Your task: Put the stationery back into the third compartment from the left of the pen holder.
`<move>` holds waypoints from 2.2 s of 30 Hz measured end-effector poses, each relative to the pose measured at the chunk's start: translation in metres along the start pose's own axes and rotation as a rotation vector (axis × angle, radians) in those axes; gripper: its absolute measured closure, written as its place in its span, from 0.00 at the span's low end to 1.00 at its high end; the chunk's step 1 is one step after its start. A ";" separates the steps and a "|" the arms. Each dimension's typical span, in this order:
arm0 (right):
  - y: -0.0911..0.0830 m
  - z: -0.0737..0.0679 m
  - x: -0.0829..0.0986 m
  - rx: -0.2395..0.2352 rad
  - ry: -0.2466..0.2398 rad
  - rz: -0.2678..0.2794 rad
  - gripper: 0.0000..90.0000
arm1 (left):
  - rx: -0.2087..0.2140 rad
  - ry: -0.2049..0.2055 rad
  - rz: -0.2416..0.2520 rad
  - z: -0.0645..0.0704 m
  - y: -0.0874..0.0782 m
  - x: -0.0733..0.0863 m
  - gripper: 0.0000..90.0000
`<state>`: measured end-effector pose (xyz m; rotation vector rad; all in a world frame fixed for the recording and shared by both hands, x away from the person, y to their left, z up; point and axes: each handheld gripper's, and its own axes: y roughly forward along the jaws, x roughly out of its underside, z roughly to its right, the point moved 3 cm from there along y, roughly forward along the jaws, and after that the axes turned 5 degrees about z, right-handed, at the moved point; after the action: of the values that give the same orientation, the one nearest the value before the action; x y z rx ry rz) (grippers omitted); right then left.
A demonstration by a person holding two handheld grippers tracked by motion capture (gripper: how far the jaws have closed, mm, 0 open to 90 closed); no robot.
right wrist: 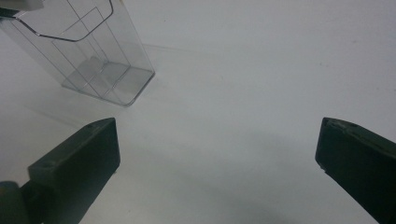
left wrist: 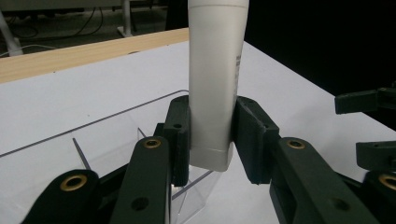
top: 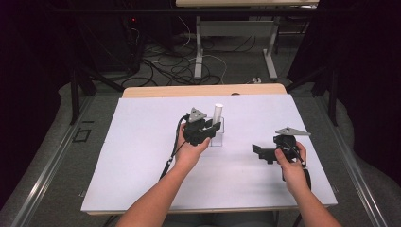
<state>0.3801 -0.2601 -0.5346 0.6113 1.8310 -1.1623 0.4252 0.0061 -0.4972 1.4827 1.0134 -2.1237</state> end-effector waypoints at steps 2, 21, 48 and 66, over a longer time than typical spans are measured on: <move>0.001 0.000 0.001 -0.006 0.005 -0.007 0.00 | -0.008 0.010 0.000 -0.001 0.004 0.002 0.76; 0.005 -0.003 0.004 -0.032 0.016 -0.023 0.00 | -0.034 0.006 -0.029 -0.003 0.021 0.015 0.76; 0.006 -0.003 0.005 -0.046 0.030 -0.026 0.00 | -0.044 0.040 -0.057 -0.004 0.026 0.019 0.69; 0.003 -0.002 0.003 -0.041 0.035 -0.014 0.00 | -0.025 0.002 -0.020 -0.017 -0.037 0.001 0.35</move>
<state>0.3797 -0.2568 -0.5386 0.6000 1.8870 -1.1274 0.4118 0.0436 -0.4887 1.4694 1.0554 -2.1157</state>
